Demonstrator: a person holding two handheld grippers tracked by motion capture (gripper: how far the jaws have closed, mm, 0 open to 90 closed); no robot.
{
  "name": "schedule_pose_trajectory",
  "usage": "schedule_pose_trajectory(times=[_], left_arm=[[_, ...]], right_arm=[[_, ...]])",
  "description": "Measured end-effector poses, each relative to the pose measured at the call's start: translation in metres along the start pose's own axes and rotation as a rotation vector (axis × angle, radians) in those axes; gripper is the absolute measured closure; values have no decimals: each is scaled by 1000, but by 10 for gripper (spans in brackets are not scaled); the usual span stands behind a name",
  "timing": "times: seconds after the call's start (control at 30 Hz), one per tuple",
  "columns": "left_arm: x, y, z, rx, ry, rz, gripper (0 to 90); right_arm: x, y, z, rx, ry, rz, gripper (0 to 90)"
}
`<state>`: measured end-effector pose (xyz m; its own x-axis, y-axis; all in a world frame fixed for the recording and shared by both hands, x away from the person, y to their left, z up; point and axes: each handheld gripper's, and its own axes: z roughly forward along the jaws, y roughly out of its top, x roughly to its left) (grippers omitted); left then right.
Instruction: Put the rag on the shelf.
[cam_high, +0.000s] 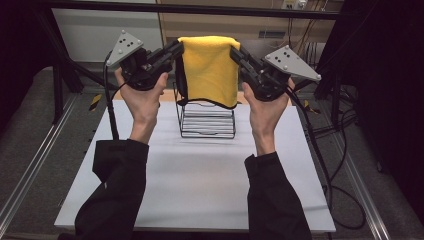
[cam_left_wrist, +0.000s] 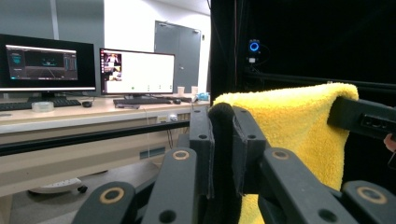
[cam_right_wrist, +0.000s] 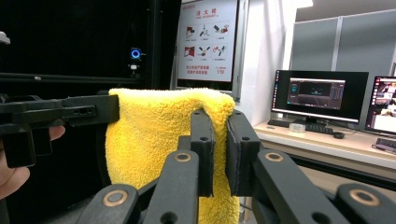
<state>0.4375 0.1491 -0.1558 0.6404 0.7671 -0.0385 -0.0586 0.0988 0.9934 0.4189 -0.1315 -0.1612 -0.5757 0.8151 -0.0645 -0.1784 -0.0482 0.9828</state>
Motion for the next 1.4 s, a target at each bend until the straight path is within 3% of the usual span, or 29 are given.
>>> schedule_pose_trajectory(times=[0.5,0.6,0.7,1.2,1.4], left_arm=[[5,27,15,-14,27,36,801],[5,31,22,-10,31,58,801],[6,32,25,-14,28,48,802],[19,43,49,-16,53,96,801],[29,36,59,-17,51,75,801]], right_arm=[[-9,21,17,-30,-2,-12,835],[-14,23,19,-33,-9,-15,835],[-17,24,21,-38,-13,-12,835],[-33,26,43,-51,-22,-21,835],[-39,25,53,-41,-25,-51,834]])
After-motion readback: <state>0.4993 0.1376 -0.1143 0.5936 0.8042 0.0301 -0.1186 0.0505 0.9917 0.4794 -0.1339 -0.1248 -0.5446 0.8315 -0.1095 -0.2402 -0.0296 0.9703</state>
